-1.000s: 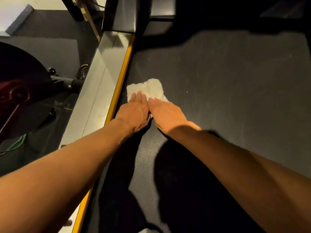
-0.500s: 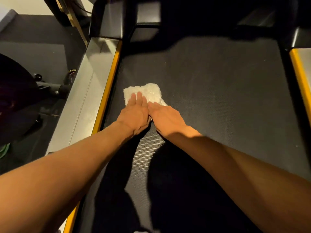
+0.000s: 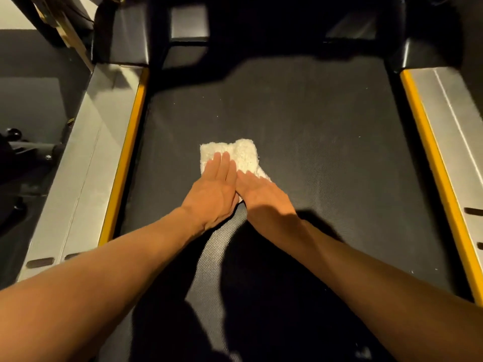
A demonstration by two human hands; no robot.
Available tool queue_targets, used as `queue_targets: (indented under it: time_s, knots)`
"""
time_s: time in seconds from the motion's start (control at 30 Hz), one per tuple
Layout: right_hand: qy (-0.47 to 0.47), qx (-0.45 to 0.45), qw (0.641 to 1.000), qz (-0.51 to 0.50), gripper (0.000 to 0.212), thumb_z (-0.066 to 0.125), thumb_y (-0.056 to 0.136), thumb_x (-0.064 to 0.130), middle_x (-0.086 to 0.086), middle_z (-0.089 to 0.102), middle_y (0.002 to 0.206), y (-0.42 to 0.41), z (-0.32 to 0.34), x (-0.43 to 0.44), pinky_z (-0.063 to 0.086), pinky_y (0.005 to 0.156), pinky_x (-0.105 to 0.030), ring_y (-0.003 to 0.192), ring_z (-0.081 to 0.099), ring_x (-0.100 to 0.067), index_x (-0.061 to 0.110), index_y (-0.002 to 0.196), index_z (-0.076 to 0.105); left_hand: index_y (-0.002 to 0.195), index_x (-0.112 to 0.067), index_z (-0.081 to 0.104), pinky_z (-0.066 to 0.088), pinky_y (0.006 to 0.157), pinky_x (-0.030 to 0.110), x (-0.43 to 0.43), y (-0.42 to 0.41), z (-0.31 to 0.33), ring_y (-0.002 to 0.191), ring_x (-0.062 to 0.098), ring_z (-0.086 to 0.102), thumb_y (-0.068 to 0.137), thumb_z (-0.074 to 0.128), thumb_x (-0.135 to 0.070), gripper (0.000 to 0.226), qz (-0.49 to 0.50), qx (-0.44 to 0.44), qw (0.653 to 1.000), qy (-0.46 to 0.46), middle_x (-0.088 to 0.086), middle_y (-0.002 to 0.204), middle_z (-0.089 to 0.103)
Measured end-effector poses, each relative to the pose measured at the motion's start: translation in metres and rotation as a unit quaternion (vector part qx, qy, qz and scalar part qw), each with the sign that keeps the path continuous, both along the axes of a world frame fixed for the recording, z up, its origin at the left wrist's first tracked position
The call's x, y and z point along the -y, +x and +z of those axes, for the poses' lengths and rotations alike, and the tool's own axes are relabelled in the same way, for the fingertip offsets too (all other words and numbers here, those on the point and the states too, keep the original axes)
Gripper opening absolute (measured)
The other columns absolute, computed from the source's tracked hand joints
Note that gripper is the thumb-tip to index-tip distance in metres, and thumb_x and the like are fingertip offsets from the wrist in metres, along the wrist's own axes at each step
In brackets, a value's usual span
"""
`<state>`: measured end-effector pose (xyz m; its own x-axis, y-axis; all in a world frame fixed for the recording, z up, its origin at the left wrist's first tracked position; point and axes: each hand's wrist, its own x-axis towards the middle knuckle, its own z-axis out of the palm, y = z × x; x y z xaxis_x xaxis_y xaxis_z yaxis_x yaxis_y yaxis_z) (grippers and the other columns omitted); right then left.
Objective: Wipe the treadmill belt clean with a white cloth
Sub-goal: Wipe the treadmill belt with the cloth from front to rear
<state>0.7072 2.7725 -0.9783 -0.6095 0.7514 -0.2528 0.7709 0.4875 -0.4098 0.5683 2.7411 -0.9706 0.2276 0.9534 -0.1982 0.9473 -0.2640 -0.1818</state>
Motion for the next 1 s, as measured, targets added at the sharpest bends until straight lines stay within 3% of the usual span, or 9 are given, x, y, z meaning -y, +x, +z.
queue_targets:
  time_s: [0.07, 0.13, 0.2, 0.4, 0.6, 0.7, 0.8, 0.9, 1.0]
  knots:
    - [0.009, 0.007, 1.000, 0.007, 0.048, 0.024, 0.104, 0.031, 0.005, 0.026, 0.157, 0.007, 0.002, -0.004, 0.018, 0.118, -0.034, 0.144, 0.023, -0.019, 0.027, 0.152, 0.022, 0.141, 0.015, 0.029, 0.021, 0.117, 0.050, 0.002, 0.005, -0.004, 0.139, 0.049, 0.024, 0.098, 0.019, -0.027, 0.061, 0.016, -0.005, 1.000, 0.022, 0.036, 0.147, 0.028]
    - [0.028, 0.013, 0.999, 0.011, 0.053, 0.030, 0.101, 0.012, 0.004, 0.022, 0.159, 0.004, 0.014, -0.016, 0.011, 0.116, -0.030, 0.146, 0.017, -0.017, 0.020, 0.153, 0.020, 0.148, 0.011, 0.004, 0.007, 0.119, 0.049, -0.014, 0.003, -0.006, 0.144, 0.046, 0.000, 0.102, 0.015, -0.028, 0.061, 0.072, -0.004, 0.997, -0.029, 0.032, 0.155, 0.003]
    - [0.049, -0.003, 0.999, 0.005, 0.062, 0.034, 0.096, 0.001, 0.001, 0.021, 0.159, 0.005, 0.022, -0.023, 0.009, 0.117, -0.030, 0.147, 0.013, -0.017, 0.016, 0.154, 0.017, 0.149, 0.008, -0.003, 0.003, 0.120, 0.047, -0.033, 0.008, -0.003, 0.145, 0.043, -0.007, 0.103, 0.015, -0.031, 0.063, 0.105, 0.004, 0.994, -0.043, 0.029, 0.156, -0.005]
    - [0.028, 0.003, 0.999, 0.026, 0.055, 0.026, 0.101, 0.009, -0.001, 0.015, 0.161, 0.035, 0.015, -0.007, 0.003, 0.118, -0.027, 0.148, 0.011, -0.017, 0.015, 0.154, 0.014, 0.147, 0.010, -0.006, -0.003, 0.119, 0.048, -0.013, 0.037, 0.009, 0.143, 0.046, -0.006, 0.104, 0.014, -0.027, 0.060, 0.024, -0.056, 0.998, -0.029, 0.031, 0.155, -0.005]
    - [0.047, 0.026, 0.999, -0.004, 0.056, 0.032, 0.097, 0.005, -0.002, 0.026, 0.157, 0.031, 0.024, -0.028, 0.018, 0.118, -0.033, 0.146, 0.019, -0.019, 0.015, 0.152, 0.021, 0.148, 0.009, 0.002, 0.006, 0.119, 0.047, -0.043, 0.035, 0.008, 0.145, 0.044, 0.000, 0.101, 0.011, -0.035, 0.065, 0.056, -0.040, 0.997, -0.034, 0.031, 0.155, 0.003]
    - [0.051, 0.046, 0.998, 0.015, 0.058, 0.030, 0.099, 0.007, -0.004, 0.014, 0.161, 0.036, 0.021, -0.019, 0.010, 0.119, -0.030, 0.148, 0.011, -0.019, 0.012, 0.154, 0.012, 0.148, 0.009, 0.002, 0.004, 0.120, 0.046, -0.036, 0.037, 0.007, 0.145, 0.042, 0.000, 0.099, 0.005, -0.039, 0.069, 0.033, -0.045, 0.997, -0.045, 0.030, 0.156, 0.001]
    - [0.065, 0.067, 0.994, 0.050, 0.058, 0.028, 0.101, 0.010, -0.004, 0.000, 0.162, 0.039, 0.016, -0.010, 0.001, 0.118, -0.029, 0.149, 0.002, -0.019, 0.011, 0.154, 0.005, 0.149, 0.006, 0.009, -0.001, 0.119, 0.037, -0.025, 0.032, 0.017, 0.147, 0.036, 0.003, 0.084, -0.014, -0.046, 0.087, 0.006, -0.023, 0.999, -0.022, 0.025, 0.157, 0.008]
    - [0.086, 0.065, 0.994, 0.032, 0.058, 0.033, 0.099, 0.009, -0.004, 0.005, 0.162, 0.031, 0.022, -0.030, 0.010, 0.117, -0.031, 0.149, 0.007, -0.020, 0.010, 0.153, 0.011, 0.149, 0.007, 0.007, -0.002, 0.119, 0.036, -0.046, 0.031, 0.016, 0.147, 0.035, 0.001, 0.098, 0.003, -0.043, 0.071, 0.057, 0.000, 0.998, -0.030, 0.025, 0.157, 0.007]
    - [0.118, 0.047, 0.992, 0.007, 0.046, 0.034, 0.099, 0.010, -0.005, 0.030, 0.154, 0.027, 0.021, -0.042, 0.026, 0.108, -0.033, 0.142, 0.027, -0.021, 0.011, 0.145, 0.032, 0.149, 0.008, 0.008, 0.004, 0.120, 0.042, -0.060, 0.037, 0.008, 0.146, 0.038, 0.004, 0.101, 0.017, -0.040, 0.068, 0.087, 0.006, 0.996, -0.024, 0.027, 0.157, 0.008]
